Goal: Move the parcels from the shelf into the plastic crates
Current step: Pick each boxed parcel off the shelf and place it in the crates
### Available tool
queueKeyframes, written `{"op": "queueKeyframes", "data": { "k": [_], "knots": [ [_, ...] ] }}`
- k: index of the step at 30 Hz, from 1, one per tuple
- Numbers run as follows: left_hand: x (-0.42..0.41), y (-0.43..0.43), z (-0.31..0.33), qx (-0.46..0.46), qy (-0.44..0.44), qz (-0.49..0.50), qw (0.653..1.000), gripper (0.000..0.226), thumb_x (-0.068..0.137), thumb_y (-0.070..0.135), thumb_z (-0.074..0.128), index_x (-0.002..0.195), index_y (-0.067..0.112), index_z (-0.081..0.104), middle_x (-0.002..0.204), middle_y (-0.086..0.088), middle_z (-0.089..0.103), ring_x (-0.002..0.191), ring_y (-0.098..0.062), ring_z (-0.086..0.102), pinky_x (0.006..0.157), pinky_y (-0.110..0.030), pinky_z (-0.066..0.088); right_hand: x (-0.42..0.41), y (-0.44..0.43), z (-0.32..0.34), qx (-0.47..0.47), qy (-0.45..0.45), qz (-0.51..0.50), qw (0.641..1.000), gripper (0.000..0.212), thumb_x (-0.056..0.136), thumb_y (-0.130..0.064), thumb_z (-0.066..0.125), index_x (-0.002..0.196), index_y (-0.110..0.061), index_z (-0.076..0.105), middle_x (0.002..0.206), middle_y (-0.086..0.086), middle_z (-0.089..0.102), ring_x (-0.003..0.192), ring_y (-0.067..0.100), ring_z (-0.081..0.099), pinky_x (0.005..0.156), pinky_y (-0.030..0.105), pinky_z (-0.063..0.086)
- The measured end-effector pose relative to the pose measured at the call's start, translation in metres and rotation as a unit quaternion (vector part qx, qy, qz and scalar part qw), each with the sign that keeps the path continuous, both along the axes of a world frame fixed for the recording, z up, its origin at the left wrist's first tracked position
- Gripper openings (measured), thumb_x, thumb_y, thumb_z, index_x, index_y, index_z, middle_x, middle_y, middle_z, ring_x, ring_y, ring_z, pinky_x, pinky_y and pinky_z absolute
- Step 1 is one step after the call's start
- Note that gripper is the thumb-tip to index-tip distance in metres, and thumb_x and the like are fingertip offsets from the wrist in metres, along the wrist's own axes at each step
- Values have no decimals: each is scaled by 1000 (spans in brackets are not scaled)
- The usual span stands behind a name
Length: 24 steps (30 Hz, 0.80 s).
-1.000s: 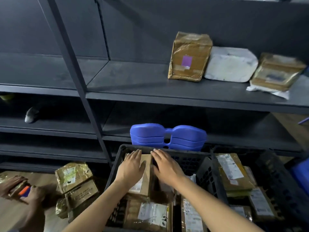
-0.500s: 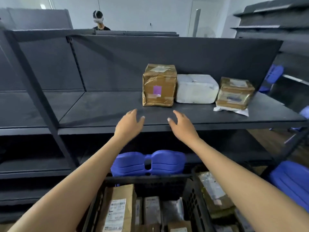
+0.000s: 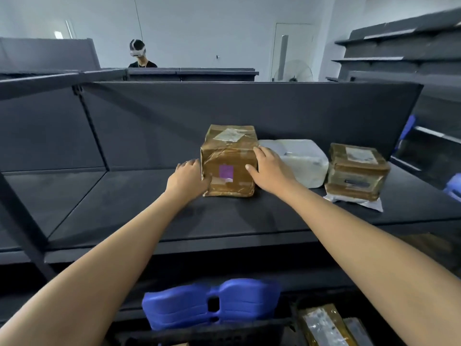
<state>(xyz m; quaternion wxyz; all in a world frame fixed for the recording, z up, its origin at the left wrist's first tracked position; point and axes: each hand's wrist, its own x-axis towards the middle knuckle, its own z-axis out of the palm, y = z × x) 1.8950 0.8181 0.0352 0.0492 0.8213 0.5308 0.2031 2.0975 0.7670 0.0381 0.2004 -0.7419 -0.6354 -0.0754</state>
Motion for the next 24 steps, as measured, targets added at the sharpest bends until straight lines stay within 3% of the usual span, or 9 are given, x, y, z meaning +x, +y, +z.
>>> {"op": "queueKeyframes", "data": {
  "k": [6,8,12,14,17,19,24],
  "knots": [
    [18,71,24,-24,-61,18,998,53,90,52,36,111,8,56,119,-10,59,112,-34,54,83,-40,46,19,49,16,1,77,-34,996,65,98,-51,32,149,-11,27,156,7,26,143,23,23,111,41,29],
    [27,87,28,-39,-74,36,996,56,95,52,37,116,4,54,121,-14,59,111,-34,55,81,-38,43,23,60,17,-8,103,-47,994,65,98,-53,29,148,-11,29,154,8,30,142,24,27,109,40,30],
    [42,111,27,-116,-124,41,985,58,95,51,38,126,5,55,127,-16,59,117,-33,54,91,-36,44,26,81,14,-37,176,-62,982,66,99,-52,30,149,-10,27,149,10,39,136,27,38,105,36,35],
    [49,121,25,-175,-182,41,967,55,94,50,41,121,6,60,123,-15,61,112,-32,57,91,-34,45,29,90,11,-36,240,-70,968,63,97,-51,35,144,-9,37,143,10,48,129,27,46,102,35,40],
    [56,127,22,-271,-289,43,917,60,91,51,49,124,1,56,116,-12,61,101,-29,60,87,-33,47,33,98,7,-39,365,-70,928,52,94,-51,42,122,-10,59,121,6,63,108,23,58,89,32,47],
    [57,127,20,-300,-325,45,896,61,88,51,54,124,1,55,109,-10,60,93,-26,60,81,-32,48,32,98,6,-50,424,-77,901,54,92,-55,45,119,-10,59,117,5,63,107,23,59,86,32,45],
    [57,115,17,-297,-356,37,885,50,86,50,59,109,5,59,108,-10,64,100,-28,64,93,-38,51,28,92,-1,-42,464,-79,881,66,84,-66,49,123,-12,58,119,5,64,109,24,59,90,35,48]
  ]
}}
